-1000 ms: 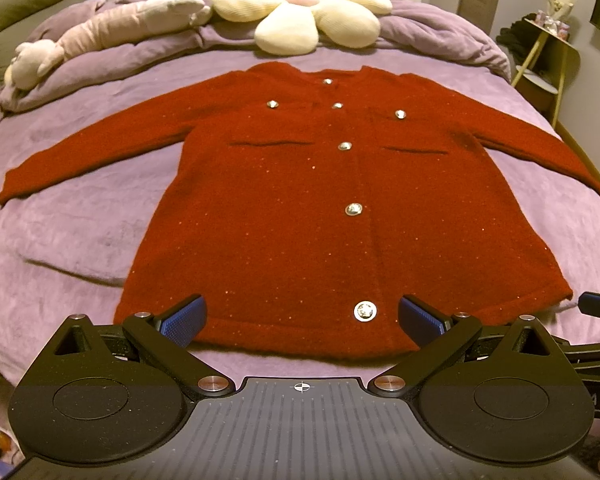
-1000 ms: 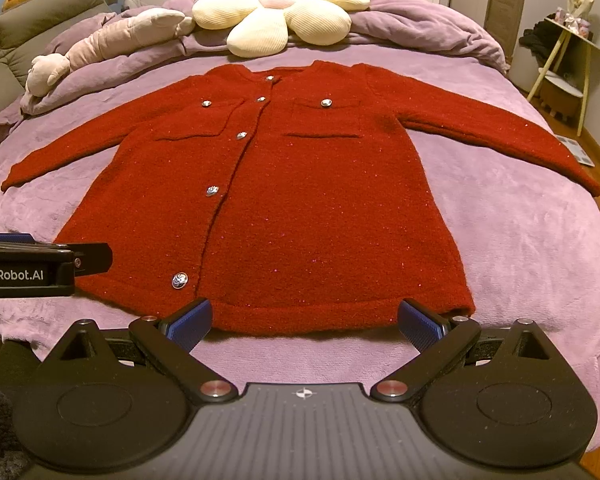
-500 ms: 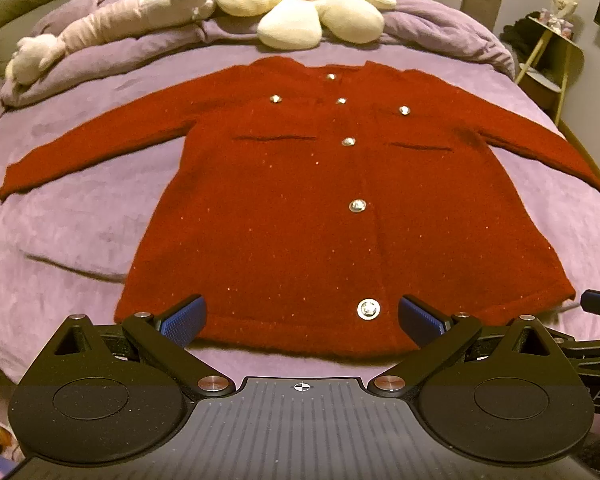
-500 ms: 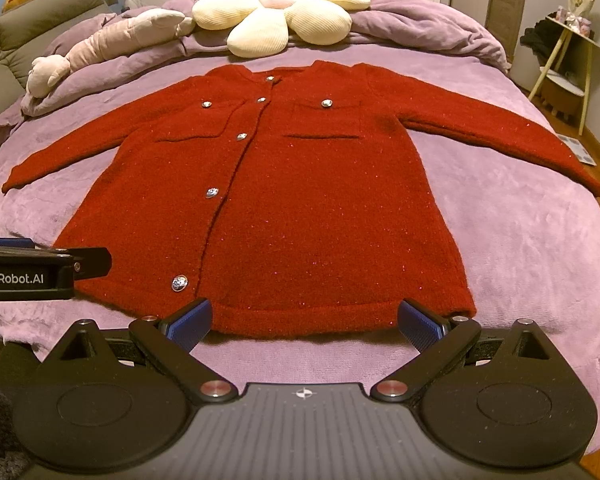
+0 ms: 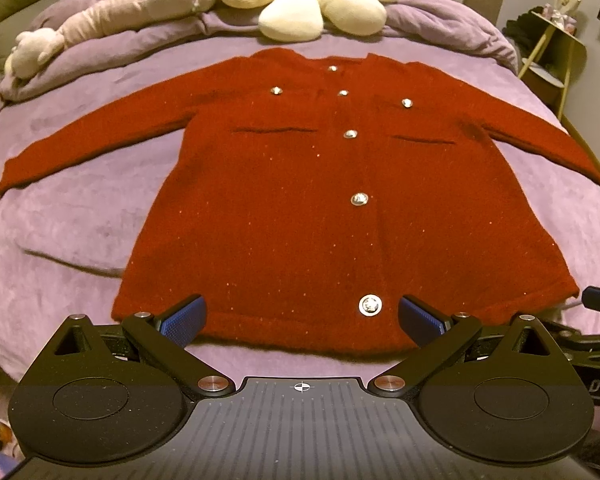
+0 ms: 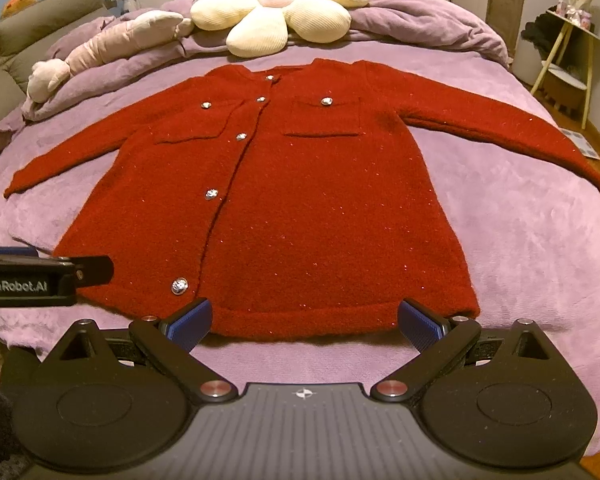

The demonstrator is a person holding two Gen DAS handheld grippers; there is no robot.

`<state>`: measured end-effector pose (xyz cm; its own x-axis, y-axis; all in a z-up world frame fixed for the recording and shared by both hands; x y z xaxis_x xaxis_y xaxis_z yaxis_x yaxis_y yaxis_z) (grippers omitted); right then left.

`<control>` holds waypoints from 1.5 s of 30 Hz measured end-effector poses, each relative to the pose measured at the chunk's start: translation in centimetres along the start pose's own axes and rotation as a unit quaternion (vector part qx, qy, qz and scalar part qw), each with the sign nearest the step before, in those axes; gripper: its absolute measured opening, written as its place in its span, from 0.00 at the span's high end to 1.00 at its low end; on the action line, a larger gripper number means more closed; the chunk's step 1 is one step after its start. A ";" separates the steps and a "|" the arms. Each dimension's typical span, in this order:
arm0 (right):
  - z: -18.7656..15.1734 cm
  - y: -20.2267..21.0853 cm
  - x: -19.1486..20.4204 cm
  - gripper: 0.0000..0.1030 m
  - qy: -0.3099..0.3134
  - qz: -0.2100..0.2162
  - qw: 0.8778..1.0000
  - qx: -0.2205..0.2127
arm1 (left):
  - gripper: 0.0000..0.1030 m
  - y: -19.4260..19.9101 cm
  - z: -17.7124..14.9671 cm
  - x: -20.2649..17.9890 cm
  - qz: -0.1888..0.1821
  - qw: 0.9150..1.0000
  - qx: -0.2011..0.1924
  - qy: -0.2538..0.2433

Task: Fold small clothes

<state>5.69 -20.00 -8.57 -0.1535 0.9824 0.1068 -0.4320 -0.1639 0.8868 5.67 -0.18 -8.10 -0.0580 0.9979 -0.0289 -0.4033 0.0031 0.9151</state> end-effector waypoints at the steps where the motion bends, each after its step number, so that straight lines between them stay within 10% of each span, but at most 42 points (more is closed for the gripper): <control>1: 0.1 0.0 0.0 0.04 -0.002 0.004 1.000 -0.002 | 0.00 -0.1 0.0 0.0 0.000 1.000 0.002 0.000; 14: 0.8 -1.7 -1.9 0.04 -0.054 0.059 0.997 0.018 | 0.00 -2.5 0.3 0.1 0.001 0.999 0.037 -0.001; 20: 5.3 -2.8 -10.0 0.04 -0.171 0.130 0.975 -0.051 | 0.00 -3.8 3.9 1.2 0.013 1.000 0.001 0.013; 27: 8.4 -9.6 -26.2 0.04 -0.374 0.142 0.910 -0.113 | 0.00 -7.5 10.3 2.5 0.017 0.997 -0.061 0.051; 31: 7.2 -11.9 -30.2 0.04 -0.445 0.221 0.856 -0.140 | 0.00 -10.1 12.2 2.4 0.004 0.997 -0.048 0.062; 35: 8.4 -11.6 -30.5 0.04 -0.414 0.221 0.875 -0.119 | 0.00 -11.3 14.0 1.6 0.018 0.997 -0.047 0.056; 38: 10.3 -9.1 -34.6 0.05 -0.423 0.128 0.880 -0.174 | 0.00 -11.2 15.6 1.2 0.020 0.996 -0.072 0.048; 43: 10.2 -11.5 -42.8 0.57 -0.556 0.084 0.808 -0.177 | 0.00 -11.7 17.1 0.9 0.024 0.995 -0.087 0.040; 45: 10.1 -12.4 -44.3 0.57 -0.582 0.094 0.785 -0.189 | 0.00 -12.1 17.4 0.9 0.019 0.995 -0.085 0.039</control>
<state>26.80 -60.54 -19.72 0.5751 0.3178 0.7538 -0.7658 -0.1148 0.6327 26.40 1.84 -12.21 -0.1437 0.9891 -0.0319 -0.5478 -0.0526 0.8349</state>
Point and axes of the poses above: each gripper's, at about its wrist camera, not at the fingertips, and y roughly against the way its jaws point, x to its left, z to its top, the point moved 8 cm from there along -y, roughly the way its jaws point, and after that the axes turned 11 degrees about x, right-handed, at the moved point
